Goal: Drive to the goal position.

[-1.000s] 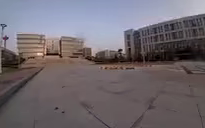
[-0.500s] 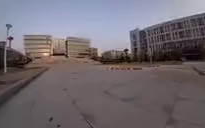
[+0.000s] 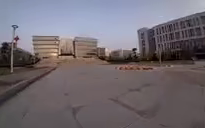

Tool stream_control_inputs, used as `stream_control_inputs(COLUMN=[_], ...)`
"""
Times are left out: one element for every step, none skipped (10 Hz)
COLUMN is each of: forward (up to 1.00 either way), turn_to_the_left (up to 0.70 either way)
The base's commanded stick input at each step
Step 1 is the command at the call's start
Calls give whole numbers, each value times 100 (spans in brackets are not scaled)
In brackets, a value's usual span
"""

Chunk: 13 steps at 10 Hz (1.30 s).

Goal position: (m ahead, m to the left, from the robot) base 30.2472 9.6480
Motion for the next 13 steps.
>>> stream_control_inputs(forward=[70,70,70,70,70,70,70,70,70,70,70,70,70], turn_to_the_left=[14,14,14,14,14,14,14,14,14,14,14,14,11])
